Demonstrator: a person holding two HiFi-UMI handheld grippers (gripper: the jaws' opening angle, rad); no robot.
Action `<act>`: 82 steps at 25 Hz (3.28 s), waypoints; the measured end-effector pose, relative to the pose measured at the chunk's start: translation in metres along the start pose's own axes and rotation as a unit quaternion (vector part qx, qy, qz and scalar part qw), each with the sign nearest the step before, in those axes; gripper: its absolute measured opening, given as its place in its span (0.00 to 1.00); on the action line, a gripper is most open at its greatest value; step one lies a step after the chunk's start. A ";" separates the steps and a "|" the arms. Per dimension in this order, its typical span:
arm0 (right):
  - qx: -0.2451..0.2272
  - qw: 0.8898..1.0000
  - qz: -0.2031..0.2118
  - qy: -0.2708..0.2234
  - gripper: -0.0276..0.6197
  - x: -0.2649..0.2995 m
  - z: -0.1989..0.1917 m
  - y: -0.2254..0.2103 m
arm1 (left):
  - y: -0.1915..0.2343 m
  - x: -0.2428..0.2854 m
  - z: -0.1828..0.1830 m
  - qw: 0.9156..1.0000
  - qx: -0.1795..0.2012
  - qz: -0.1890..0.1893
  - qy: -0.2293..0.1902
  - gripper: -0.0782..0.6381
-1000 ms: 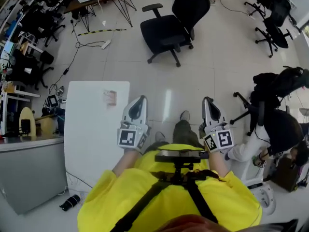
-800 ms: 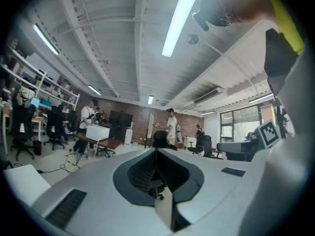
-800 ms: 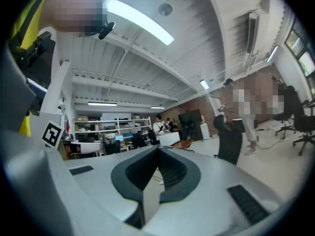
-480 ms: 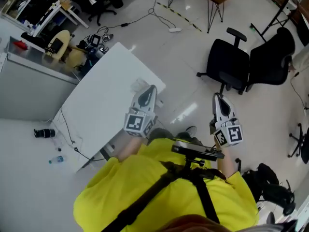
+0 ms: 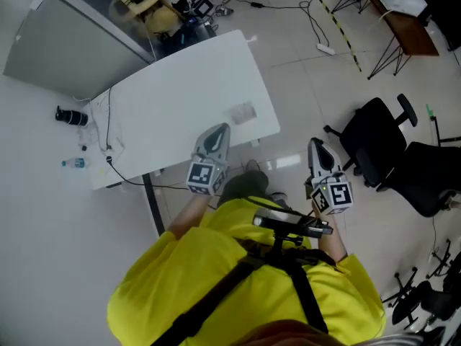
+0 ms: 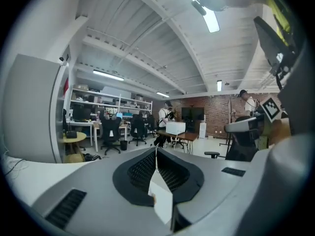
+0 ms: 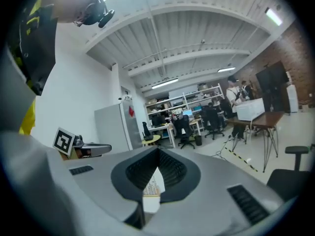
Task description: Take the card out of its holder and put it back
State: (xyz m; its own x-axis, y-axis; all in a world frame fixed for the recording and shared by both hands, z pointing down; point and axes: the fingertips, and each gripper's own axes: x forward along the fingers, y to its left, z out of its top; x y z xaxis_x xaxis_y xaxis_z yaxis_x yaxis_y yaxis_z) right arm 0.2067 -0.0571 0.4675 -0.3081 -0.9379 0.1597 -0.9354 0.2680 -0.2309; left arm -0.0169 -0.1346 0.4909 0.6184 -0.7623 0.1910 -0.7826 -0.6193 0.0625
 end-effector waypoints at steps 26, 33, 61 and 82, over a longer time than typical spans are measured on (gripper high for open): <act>-0.039 0.985 0.107 0.126 0.05 0.183 -0.083 0.038 | 0.083 0.125 -0.208 0.970 0.009 -0.185 0.158 0.17; -0.034 0.983 0.113 0.140 0.05 0.190 -0.096 0.037 | 0.072 0.126 -0.204 0.957 0.017 -0.256 0.136 0.14; -0.059 0.991 0.103 0.068 0.05 0.181 -0.039 0.049 | 0.070 0.048 0.087 0.970 0.069 -0.225 -0.065 0.13; -0.051 0.992 0.104 0.058 0.05 0.180 -0.045 0.060 | 0.090 0.036 0.078 0.978 0.054 -0.189 -0.073 0.13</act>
State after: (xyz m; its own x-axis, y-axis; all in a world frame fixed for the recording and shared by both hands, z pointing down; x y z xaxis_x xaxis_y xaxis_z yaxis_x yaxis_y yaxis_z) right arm 0.0875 -0.2003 0.5258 -0.5086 -0.8298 0.2296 -0.8603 0.4792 -0.1738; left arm -0.0590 -0.2324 0.4274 0.8713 -0.4897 0.0329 -0.4899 -0.8718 -0.0032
